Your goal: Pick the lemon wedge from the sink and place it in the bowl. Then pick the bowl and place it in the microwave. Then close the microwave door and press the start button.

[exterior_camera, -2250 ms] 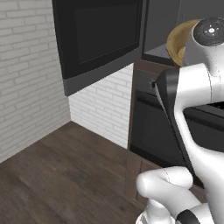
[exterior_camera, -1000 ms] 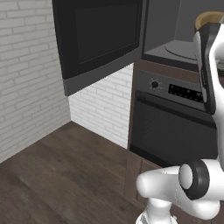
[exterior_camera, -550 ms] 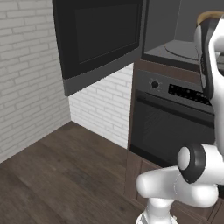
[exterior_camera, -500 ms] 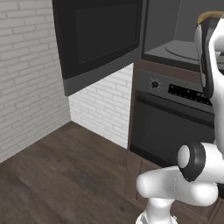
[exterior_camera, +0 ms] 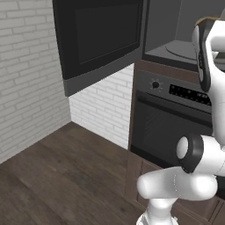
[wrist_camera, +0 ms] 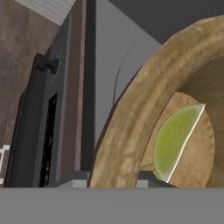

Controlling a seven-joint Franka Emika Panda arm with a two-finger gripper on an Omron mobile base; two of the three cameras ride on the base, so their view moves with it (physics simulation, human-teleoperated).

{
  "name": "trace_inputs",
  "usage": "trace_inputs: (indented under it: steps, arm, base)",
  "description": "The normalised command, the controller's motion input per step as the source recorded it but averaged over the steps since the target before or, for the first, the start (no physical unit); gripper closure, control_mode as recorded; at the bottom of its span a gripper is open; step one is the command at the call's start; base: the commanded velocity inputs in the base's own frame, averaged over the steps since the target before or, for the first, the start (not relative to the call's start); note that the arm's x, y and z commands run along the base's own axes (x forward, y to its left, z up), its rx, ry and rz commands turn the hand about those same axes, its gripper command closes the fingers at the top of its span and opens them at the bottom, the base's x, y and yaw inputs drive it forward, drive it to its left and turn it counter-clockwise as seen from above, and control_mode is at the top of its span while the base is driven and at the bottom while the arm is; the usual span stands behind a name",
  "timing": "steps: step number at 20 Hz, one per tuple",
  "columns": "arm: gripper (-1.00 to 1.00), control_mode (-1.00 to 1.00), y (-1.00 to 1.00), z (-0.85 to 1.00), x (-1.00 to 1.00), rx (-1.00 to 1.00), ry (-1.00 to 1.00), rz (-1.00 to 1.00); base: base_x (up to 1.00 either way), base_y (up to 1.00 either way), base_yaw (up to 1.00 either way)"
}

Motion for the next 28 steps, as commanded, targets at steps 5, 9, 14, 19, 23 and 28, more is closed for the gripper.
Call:
trace_inputs:
  steps: [5, 9, 14, 19, 23, 28]
  arm:
    - [1.00, -1.00, -0.05, -0.19, 0.39, 0.00, 0.00, 0.00]
    - [1.00, -1.00, -0.17, -0.11, 0.49, 0.00, 0.00, 0.01]
    - [1.00, -1.00, -0.24, -0.05, 0.49, 0.00, 0.01, 0.04]
    - [-1.00, -1.00, -0.08, -0.12, 0.29, 0.00, 0.01, 0.02]
    - [-1.00, -1.00, 0.04, -0.05, -0.02, 0.00, -0.11, 0.01]
    - [-1.00, -1.00, 0.18, -0.02, 0.00, 0.00, -0.26, 0.01]
  base:
    - [0.00, 0.00, 0.00]
    - [0.00, 0.00, 0.00]
    - [0.00, 0.00, 0.00]
    - [0.00, 0.00, 0.00]
    - [0.00, 0.00, 0.00]
    - [0.00, 0.00, 0.00]
